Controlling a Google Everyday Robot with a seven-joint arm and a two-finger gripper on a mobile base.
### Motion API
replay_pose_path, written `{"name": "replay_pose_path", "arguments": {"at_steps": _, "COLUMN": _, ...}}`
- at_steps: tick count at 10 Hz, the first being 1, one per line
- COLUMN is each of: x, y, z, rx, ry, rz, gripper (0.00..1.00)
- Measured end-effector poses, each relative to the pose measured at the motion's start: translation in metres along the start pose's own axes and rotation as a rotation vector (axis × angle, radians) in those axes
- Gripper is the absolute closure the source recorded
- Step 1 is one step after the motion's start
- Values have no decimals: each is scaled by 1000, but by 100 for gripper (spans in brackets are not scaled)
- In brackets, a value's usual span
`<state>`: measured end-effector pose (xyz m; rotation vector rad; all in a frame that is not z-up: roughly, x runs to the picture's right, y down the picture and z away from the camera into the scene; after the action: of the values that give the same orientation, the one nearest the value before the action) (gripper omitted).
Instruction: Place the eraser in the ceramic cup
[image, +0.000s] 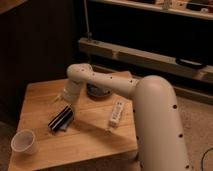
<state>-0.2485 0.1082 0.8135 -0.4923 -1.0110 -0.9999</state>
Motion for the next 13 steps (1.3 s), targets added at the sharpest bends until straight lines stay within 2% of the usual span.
{"name": "replay_pose_path", "arguments": {"at_steps": 3, "x": 8, "y": -8, "z": 9, "rx": -29, "ry": -17, "rz": 0, "gripper": 20}}
{"name": "replay_pose_path", "arguments": {"at_steps": 7, "x": 17, "y": 14, "z": 27, "rx": -75, "ry": -42, "rz": 34, "gripper": 20}}
{"name": "replay_pose_path", "arguments": {"at_steps": 8, "x": 18, "y": 17, "z": 27, "rx": -80, "ry": -41, "rz": 43, "gripper": 23}}
{"name": "replay_pose_path", "arguments": {"at_steps": 9, "x": 18, "y": 19, "z": 28, "rx": -83, "ry": -38, "rz": 49, "gripper": 32}}
{"name": "replay_pose_path", "arguments": {"at_steps": 13, "x": 20, "y": 16, "z": 27, "rx": -89, "ry": -25, "rz": 52, "gripper": 78}}
